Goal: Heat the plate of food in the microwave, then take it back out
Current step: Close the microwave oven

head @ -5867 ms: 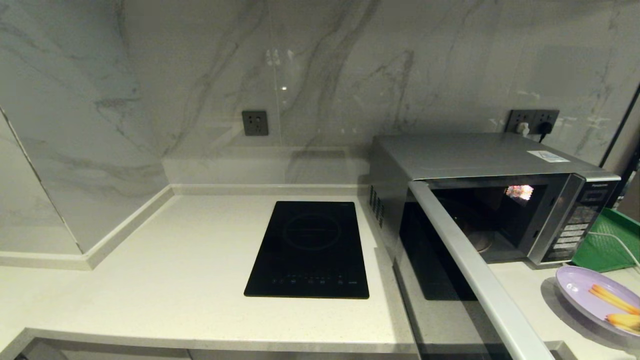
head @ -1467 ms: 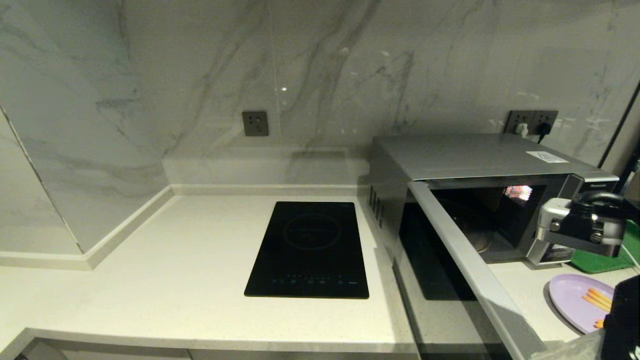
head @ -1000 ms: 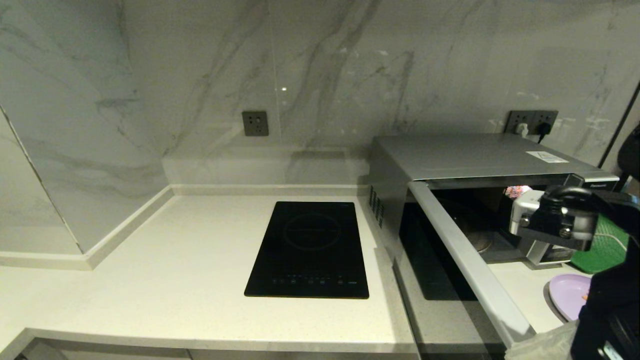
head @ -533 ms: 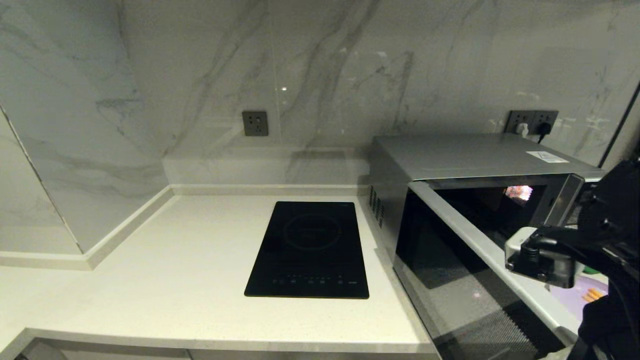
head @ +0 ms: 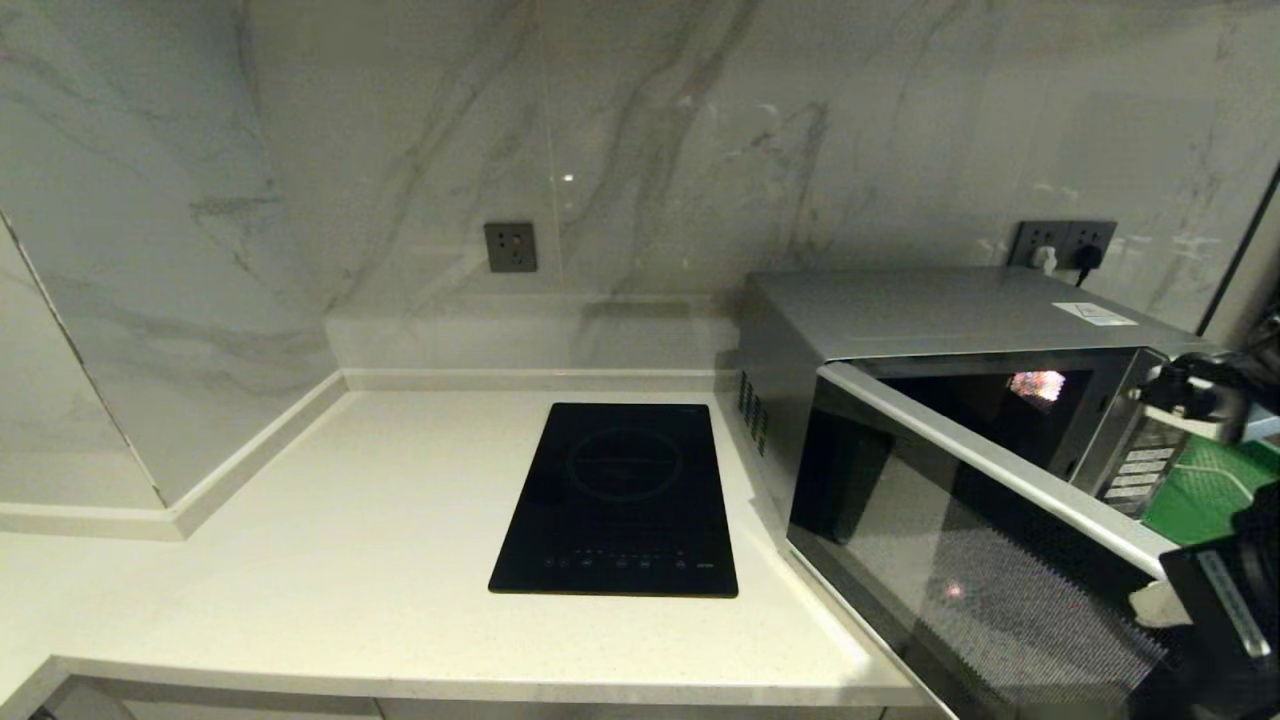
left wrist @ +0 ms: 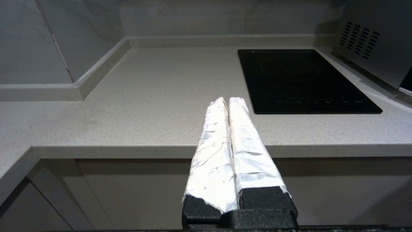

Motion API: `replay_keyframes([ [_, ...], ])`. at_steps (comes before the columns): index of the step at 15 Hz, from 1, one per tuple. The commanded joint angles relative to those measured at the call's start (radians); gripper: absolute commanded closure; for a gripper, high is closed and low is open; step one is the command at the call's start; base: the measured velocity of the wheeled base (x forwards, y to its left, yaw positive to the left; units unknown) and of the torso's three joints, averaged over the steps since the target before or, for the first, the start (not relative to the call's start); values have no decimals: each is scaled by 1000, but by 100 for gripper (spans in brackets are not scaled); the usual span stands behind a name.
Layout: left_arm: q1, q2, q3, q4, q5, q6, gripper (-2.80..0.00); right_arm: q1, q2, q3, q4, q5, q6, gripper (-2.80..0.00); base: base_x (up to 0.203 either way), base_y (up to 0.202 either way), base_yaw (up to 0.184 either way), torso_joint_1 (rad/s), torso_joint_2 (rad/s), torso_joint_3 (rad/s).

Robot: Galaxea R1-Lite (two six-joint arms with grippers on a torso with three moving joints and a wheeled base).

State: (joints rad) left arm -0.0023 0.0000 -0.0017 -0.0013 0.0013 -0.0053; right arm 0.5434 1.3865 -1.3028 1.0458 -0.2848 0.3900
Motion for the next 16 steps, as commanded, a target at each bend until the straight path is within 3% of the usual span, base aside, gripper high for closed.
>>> replay_keyframes([
  [1, 0, 0, 0, 0, 0, -1, 0, -196, -4, 15, -45, -3, -21, 0, 0, 0, 0, 0, 0, 0],
  [3, -1, 0, 0, 0, 0, -1, 0, -282, -5, 71, -102, 39, -65, 0, 0, 0, 0, 0, 0, 0],
  [5, 0, 0, 0, 0, 0, -1, 0, -282, -20, 105, -113, 85, -89, 0, 0, 0, 0, 0, 0, 0],
  [7, 0, 0, 0, 0, 0, -1, 0, -297, -1, 109, -133, 75, -87, 0, 0, 0, 0, 0, 0, 0],
  [11, 0, 0, 0, 0, 0, -1, 0, -391, 48, 148, -326, -15, -83, 0, 0, 0, 0, 0, 0, 0],
  [14, 0, 0, 0, 0, 0, -1, 0, -480, 121, 132, -366, -18, -80, 0, 0, 0, 0, 0, 0, 0],
  [16, -1, 0, 0, 0, 0, -1, 0, -528, 196, 121, -479, -19, -78, 0, 0, 0, 0, 0, 0, 0],
])
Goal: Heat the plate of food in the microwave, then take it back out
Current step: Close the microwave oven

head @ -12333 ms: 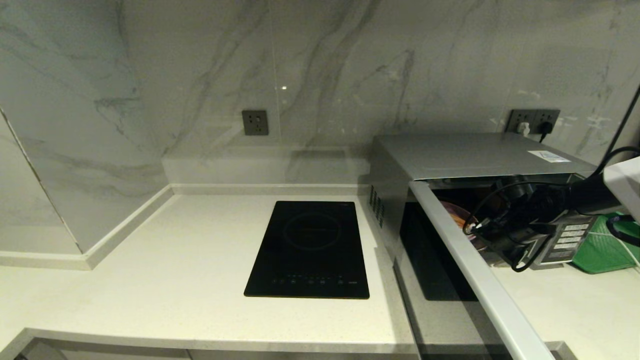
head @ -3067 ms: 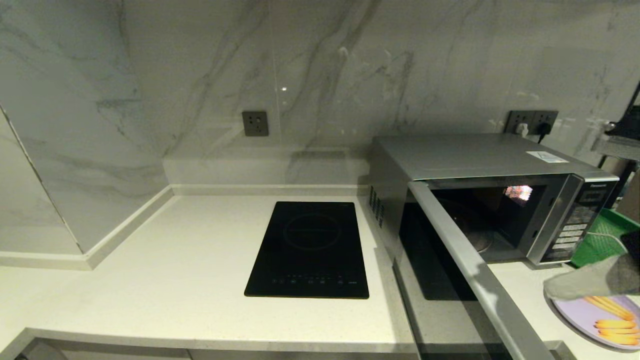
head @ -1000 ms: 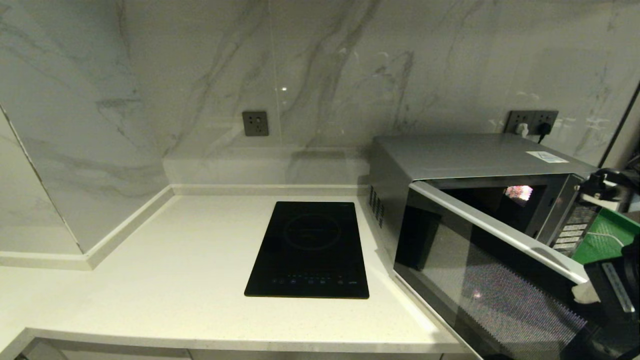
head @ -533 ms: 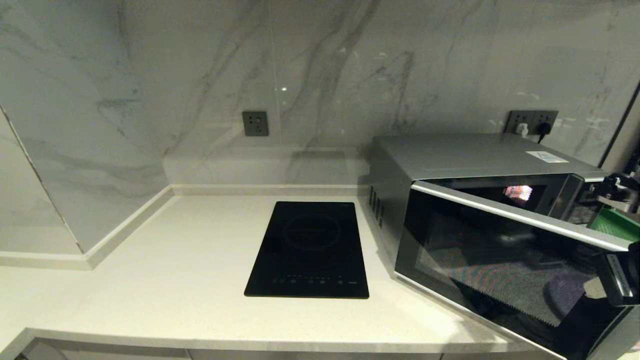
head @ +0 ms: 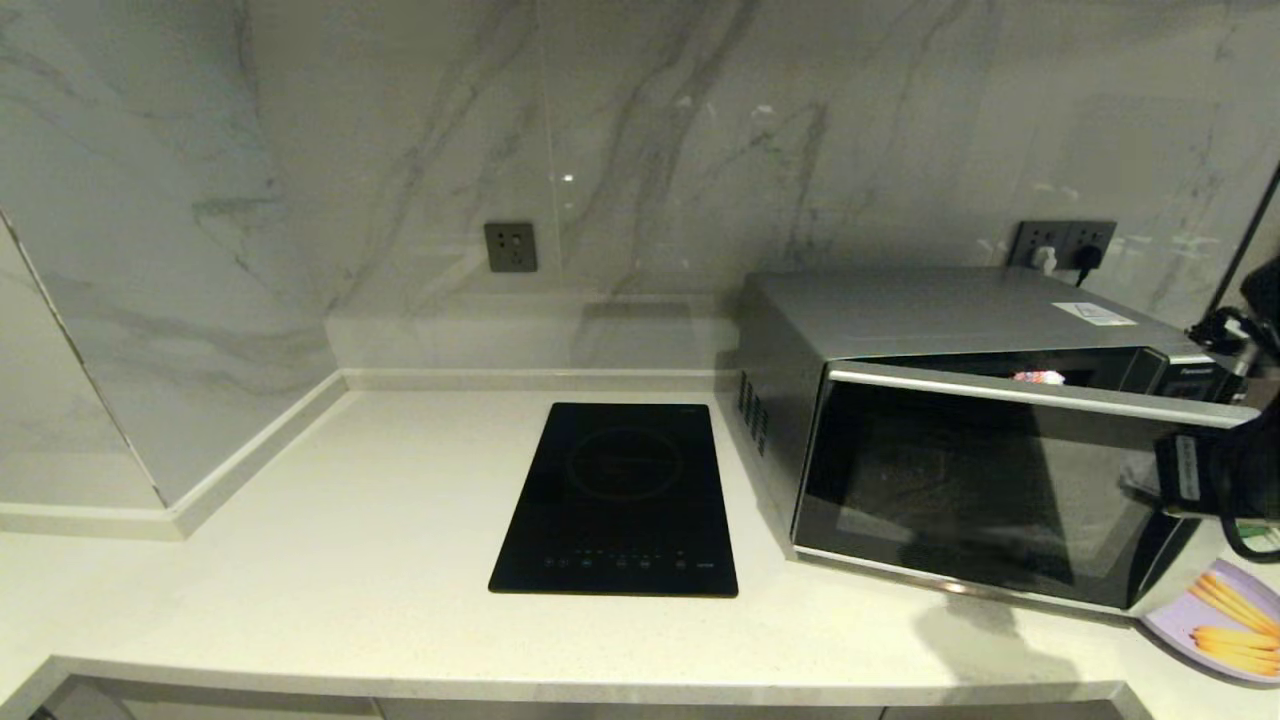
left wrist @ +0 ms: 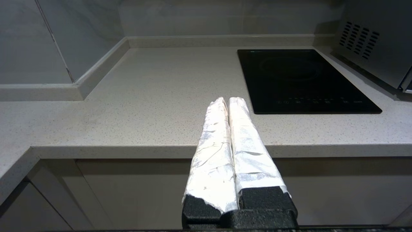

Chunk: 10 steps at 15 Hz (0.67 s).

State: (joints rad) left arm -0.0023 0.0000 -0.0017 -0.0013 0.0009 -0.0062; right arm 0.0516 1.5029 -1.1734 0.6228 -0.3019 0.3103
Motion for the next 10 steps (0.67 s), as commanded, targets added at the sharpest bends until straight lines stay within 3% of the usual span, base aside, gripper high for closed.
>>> replay_keyframes([
  [1, 1, 0, 0, 0, 1, 0, 0, -54, 123, -17, -105, -2, 2, 0, 0, 0, 0, 0, 0, 0],
  [10, 0, 0, 0, 0, 1, 0, 0, -187, 364, -291, -179, 2, 62, 0, 0, 0, 0, 0, 0, 0],
])
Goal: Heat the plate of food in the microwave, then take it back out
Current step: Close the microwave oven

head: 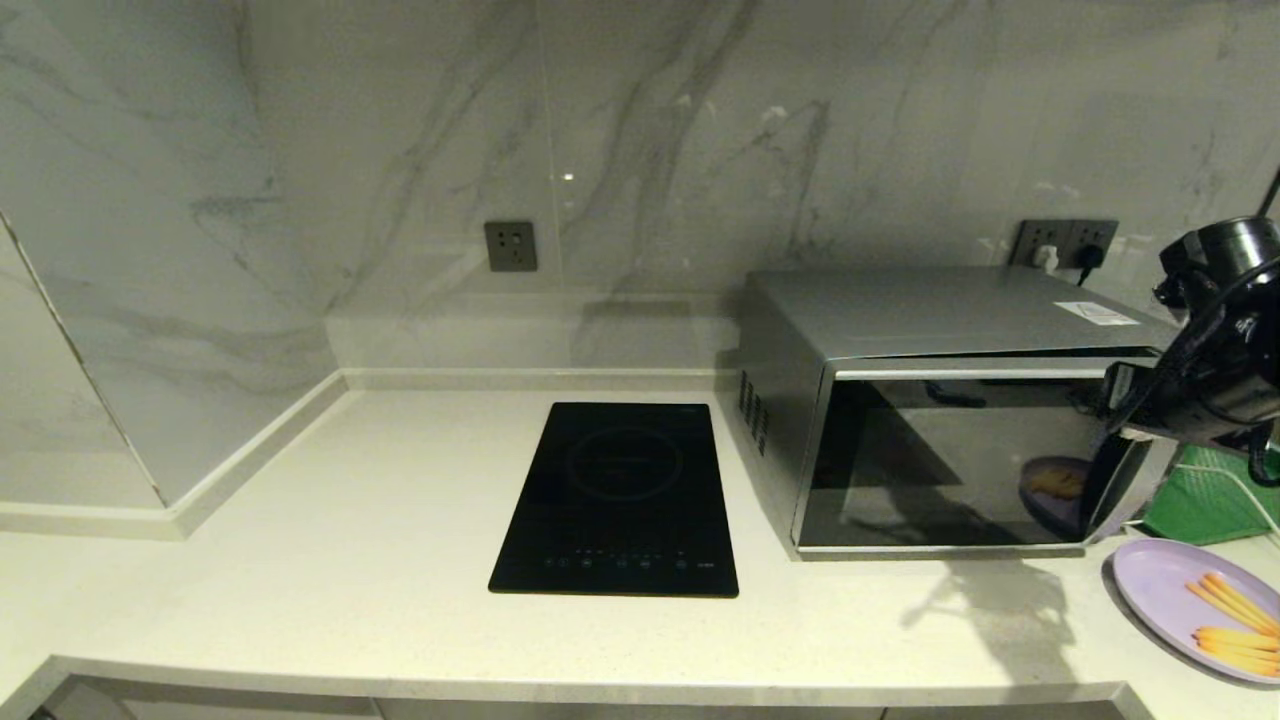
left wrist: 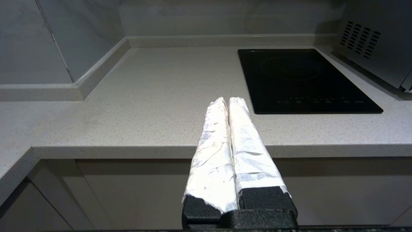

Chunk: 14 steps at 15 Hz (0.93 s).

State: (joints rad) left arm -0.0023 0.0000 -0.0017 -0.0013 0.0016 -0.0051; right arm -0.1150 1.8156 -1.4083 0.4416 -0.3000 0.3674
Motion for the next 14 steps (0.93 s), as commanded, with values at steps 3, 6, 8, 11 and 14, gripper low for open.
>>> replay_keyframes([
  [3, 0, 0, 0, 0, 0, -1, 0, -44, 95, -155, 2, 4, 8, 0, 0, 0, 0, 0, 0, 0],
  [6, -1, 0, 0, 0, 0, -2, 0, -52, 131, -217, 3, 3, 7, 0, 0, 0, 0, 0, 0, 0],
  [8, -1, 0, 0, 0, 0, -1, 0, -70, 151, -246, 5, 4, 7, 0, 0, 0, 0, 0, 0, 0],
  [11, 1, 0, 0, 0, 0, -1, 0, -101, 143, -241, 10, 4, 5, 0, 0, 0, 0, 0, 0, 0],
  [14, -1, 0, 0, 0, 0, -1, 0, -103, 150, -244, 23, 7, 4, 0, 0, 0, 0, 0, 0, 0],
])
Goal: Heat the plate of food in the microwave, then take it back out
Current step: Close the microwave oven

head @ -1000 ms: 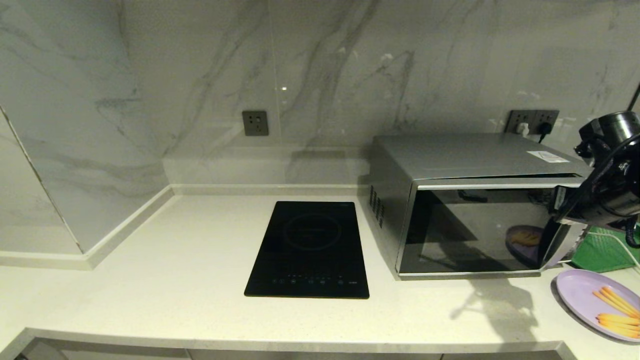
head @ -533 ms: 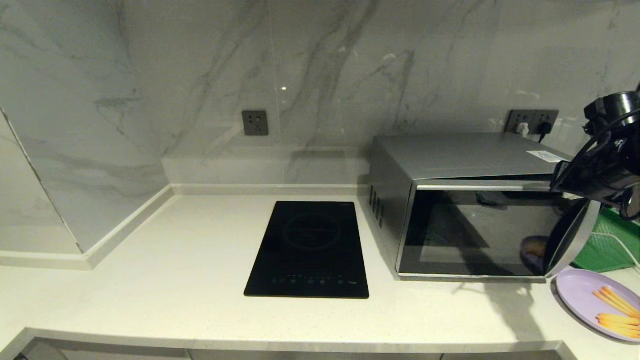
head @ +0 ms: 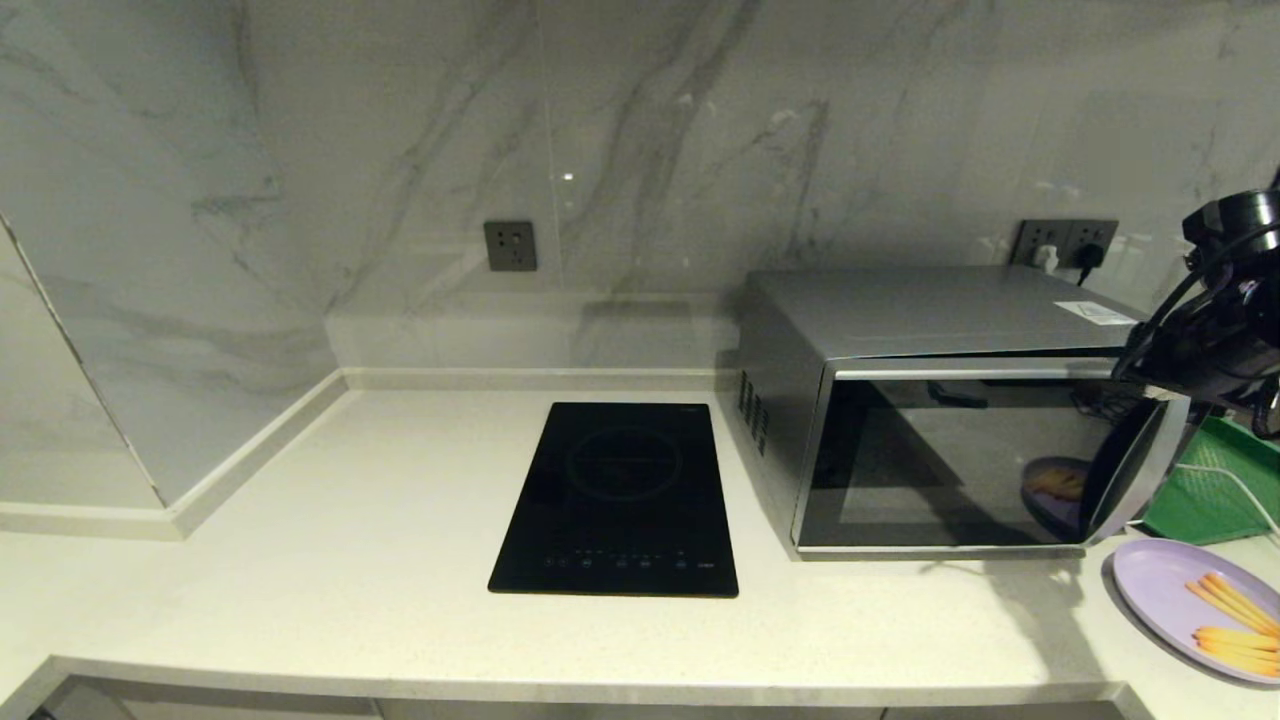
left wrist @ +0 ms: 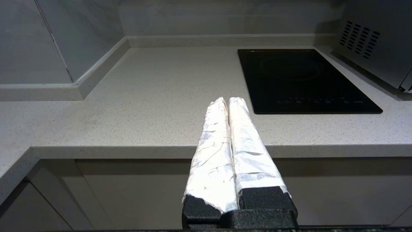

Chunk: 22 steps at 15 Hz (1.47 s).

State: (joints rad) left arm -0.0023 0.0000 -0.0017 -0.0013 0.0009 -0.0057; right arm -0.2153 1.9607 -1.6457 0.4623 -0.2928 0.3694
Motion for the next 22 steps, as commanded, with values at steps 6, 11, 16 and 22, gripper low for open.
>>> replay_keyframes([
  [6, 1, 0, 0, 0, 1, 0, 0, -6, 84, -96, 0, 43, 4, 0, 0, 0, 0, 0, 0, 0],
  [11, -1, 0, 0, 0, 1, 0, 0, -4, 161, -200, -23, 93, 6, 0, 0, 0, 0, 0, 0, 0],
  [16, 1, 0, 0, 0, 1, 0, 0, -2, 82, -139, -24, 116, -2, 0, 0, 0, 0, 0, 0, 0],
  [22, -1, 0, 0, 0, 1, 0, 0, 133, -371, 135, 200, 293, -155, 0, 0, 0, 0, 0, 0, 0],
])
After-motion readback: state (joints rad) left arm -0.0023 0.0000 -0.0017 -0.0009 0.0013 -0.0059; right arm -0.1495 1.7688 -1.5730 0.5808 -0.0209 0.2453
